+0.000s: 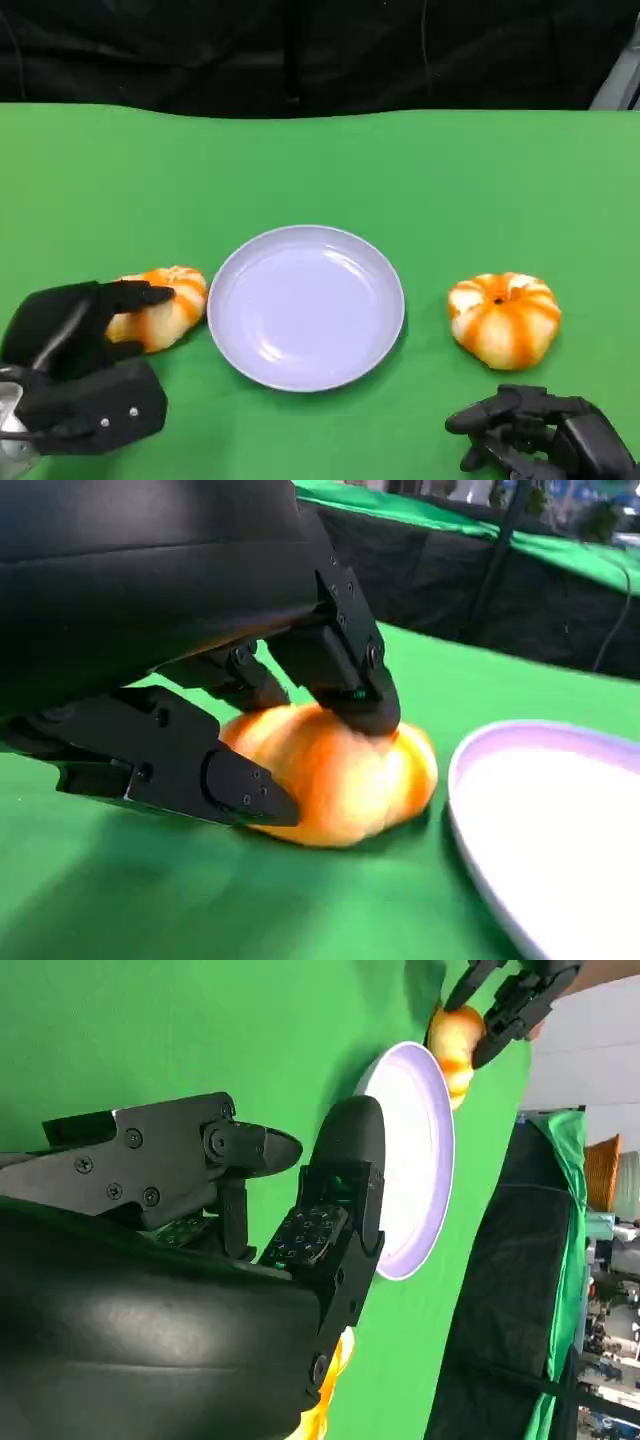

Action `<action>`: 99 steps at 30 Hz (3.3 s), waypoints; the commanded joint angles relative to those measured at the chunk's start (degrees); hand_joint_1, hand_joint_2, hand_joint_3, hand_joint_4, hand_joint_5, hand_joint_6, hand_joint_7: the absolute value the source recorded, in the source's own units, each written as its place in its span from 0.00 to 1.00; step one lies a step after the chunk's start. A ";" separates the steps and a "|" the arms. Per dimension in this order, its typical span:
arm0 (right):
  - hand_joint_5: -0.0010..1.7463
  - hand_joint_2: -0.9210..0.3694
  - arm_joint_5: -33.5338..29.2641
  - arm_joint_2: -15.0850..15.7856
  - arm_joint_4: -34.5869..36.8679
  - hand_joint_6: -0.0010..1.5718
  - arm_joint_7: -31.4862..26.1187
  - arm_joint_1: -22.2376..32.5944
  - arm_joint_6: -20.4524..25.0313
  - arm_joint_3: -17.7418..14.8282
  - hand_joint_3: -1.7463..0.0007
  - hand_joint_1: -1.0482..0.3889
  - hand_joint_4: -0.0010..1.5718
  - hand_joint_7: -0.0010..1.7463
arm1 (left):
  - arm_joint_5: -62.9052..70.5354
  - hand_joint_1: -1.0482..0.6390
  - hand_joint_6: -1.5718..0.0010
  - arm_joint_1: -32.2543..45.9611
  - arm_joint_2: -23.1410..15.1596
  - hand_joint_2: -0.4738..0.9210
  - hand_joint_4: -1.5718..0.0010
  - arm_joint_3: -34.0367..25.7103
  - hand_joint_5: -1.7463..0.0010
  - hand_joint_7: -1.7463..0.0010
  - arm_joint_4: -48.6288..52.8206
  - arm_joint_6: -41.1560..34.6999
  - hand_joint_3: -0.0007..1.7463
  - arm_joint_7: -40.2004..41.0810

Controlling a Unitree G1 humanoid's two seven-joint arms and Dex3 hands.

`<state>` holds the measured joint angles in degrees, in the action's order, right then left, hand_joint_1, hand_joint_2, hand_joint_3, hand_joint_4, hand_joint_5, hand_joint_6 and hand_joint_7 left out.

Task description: Grasp the bread from the table and place it into the plate.

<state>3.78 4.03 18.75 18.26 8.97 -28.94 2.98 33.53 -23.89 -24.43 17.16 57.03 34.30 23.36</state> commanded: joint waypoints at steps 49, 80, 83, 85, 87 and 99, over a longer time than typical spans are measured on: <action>0.69 0.00 0.04 0.08 2.54 0.62 -0.35 -1.82 -0.96 -0.43 0.78 0.70 0.49 0.31 | -1.46 0.63 0.18 2.82 -0.22 0.99 0.62 -3.83 0.35 0.99 -5.19 6.42 0.00 12.66; 0.70 0.00 -0.47 -0.36 3.31 0.63 -1.08 -2.38 -1.11 -0.40 0.78 0.71 0.50 0.31 | 1.78 0.63 0.17 10.75 2.85 0.97 0.61 -4.45 0.36 1.00 -31.15 5.35 0.00 7.57; 0.70 0.00 -0.73 -0.37 3.26 0.63 -1.22 -2.35 -1.30 -0.33 0.78 0.70 0.50 0.31 | 2.06 0.63 0.17 10.68 3.76 0.96 0.61 -4.07 0.34 1.00 -31.87 5.14 0.00 6.71; 0.70 0.00 -0.56 -0.44 3.36 0.63 -1.01 -2.36 -1.52 -0.30 0.78 0.70 0.50 0.31 | 2.34 0.63 0.17 10.65 4.48 0.96 0.61 -3.79 0.34 1.00 -32.35 4.80 0.00 6.18; 0.70 0.00 -0.74 -0.49 3.29 0.63 -1.17 -2.31 -1.47 -0.26 0.78 0.70 0.50 0.31 | 2.56 0.63 0.17 10.69 5.13 0.95 0.61 -3.41 0.34 1.00 -32.68 4.48 0.00 5.57; 0.71 0.00 -0.97 -0.79 3.08 0.63 -1.42 -2.23 -1.30 -0.18 0.78 0.70 0.49 0.31 | 4.19 0.66 0.17 8.69 7.61 0.95 0.61 -0.60 0.34 1.00 -29.59 4.94 0.00 4.66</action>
<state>2.53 2.93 22.05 17.24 6.76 -30.06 3.08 37.02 -14.36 -16.68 16.16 26.26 38.71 27.82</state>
